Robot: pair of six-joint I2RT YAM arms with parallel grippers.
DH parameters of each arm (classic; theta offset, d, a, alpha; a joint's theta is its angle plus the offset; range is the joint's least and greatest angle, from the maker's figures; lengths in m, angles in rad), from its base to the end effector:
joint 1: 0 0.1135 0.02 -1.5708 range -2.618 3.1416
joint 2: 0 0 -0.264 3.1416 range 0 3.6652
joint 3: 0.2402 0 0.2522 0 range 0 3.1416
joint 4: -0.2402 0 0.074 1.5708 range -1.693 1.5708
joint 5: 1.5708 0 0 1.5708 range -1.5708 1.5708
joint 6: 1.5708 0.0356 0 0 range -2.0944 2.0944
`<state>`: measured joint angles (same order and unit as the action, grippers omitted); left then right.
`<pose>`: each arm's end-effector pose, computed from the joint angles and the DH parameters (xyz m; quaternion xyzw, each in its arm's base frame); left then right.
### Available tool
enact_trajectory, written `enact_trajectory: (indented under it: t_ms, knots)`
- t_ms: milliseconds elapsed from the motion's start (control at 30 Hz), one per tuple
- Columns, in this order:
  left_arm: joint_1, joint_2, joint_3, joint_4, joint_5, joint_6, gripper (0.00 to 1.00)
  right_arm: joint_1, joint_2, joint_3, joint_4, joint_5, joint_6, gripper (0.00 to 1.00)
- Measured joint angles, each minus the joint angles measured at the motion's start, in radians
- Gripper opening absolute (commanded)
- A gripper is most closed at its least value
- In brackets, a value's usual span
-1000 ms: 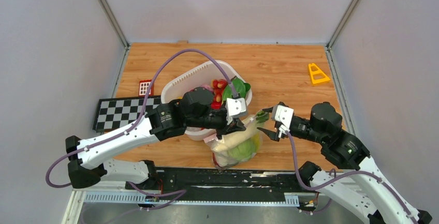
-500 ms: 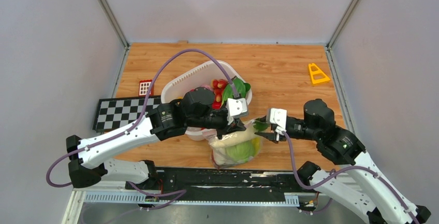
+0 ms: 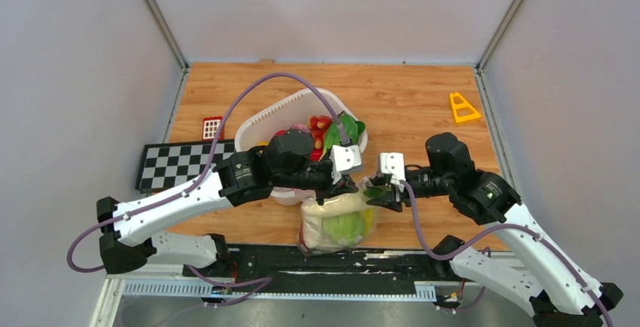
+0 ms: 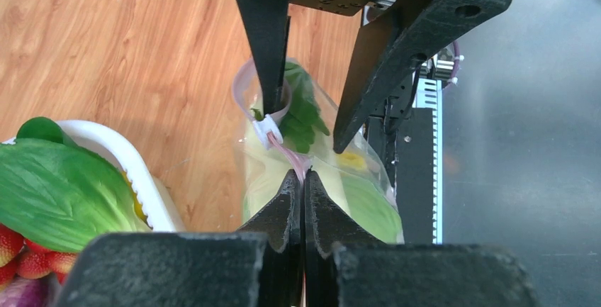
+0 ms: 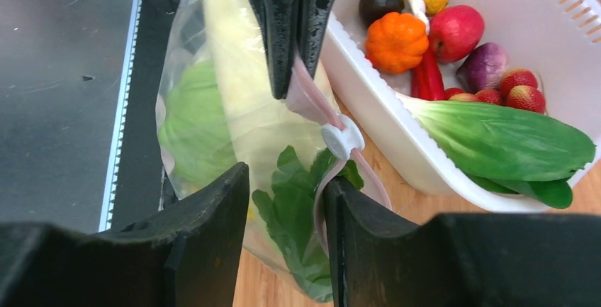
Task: Place the food in the zip-top bag and seal the zipper
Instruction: Adjust the fake vegetable in the zipper food storage bag.
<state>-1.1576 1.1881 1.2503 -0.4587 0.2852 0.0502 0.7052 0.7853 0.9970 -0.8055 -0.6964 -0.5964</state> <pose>0.0960 -0.2439 0.3917 0.5328 0.6336 -0.3890 0.4042 0.0950 0.1108 0.3536 -0.6303 0.5634 0.3248 0.4241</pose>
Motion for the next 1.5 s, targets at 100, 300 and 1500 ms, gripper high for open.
enact_trajectory:
  t_ms: [100,300,1500]
  knots:
    - [-0.002,0.0,0.0,-0.003,-0.013,-0.001,0.0,0.002,0.005,0.019,-0.047,-0.006,-0.001,0.38]
    - [-0.001,-0.021,-0.012,0.004,-0.08,-0.003,0.0,0.008,0.019,0.089,-0.156,0.006,0.014,0.39]
    - [0.0,-0.047,-0.047,0.067,-0.096,-0.026,0.0,0.05,-0.064,0.212,-0.094,0.159,0.237,0.62]
